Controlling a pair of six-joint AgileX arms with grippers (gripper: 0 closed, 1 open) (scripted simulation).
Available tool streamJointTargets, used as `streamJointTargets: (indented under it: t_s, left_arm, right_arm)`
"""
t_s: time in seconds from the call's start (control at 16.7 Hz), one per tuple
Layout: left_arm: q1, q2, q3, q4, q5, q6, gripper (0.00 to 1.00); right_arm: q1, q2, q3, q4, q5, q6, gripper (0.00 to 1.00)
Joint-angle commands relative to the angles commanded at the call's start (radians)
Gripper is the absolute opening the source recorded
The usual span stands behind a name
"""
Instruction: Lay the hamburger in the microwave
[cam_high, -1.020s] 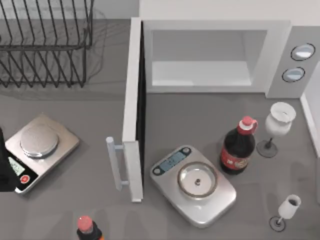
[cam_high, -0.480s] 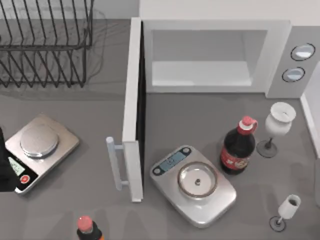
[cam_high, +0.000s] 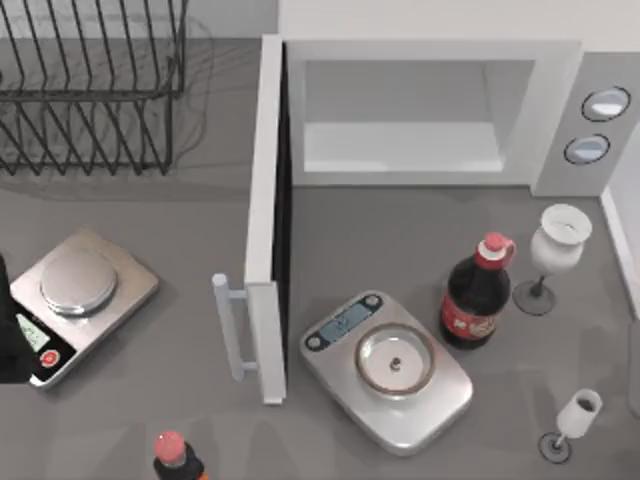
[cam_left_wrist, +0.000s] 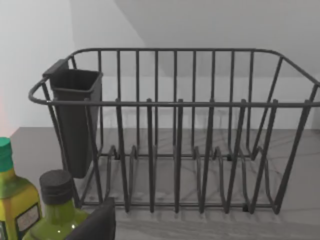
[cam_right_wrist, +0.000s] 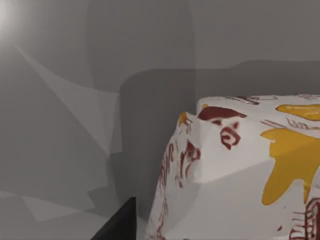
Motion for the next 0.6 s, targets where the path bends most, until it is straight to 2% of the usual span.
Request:
streamJointTargets:
  t_s: [0.24,0.6]
  left_arm:
    - [0.000,0.000,0.000,0.000,0.000,0.000,1.00]
    - [0.000,0.000,0.000,0.000,0.000,0.000,1.00]
  right_arm:
    - [0.000,0.000,0.000,0.000,0.000,0.000,0.02]
    - [0.000,0.000,0.000,0.000,0.000,0.000,0.00]
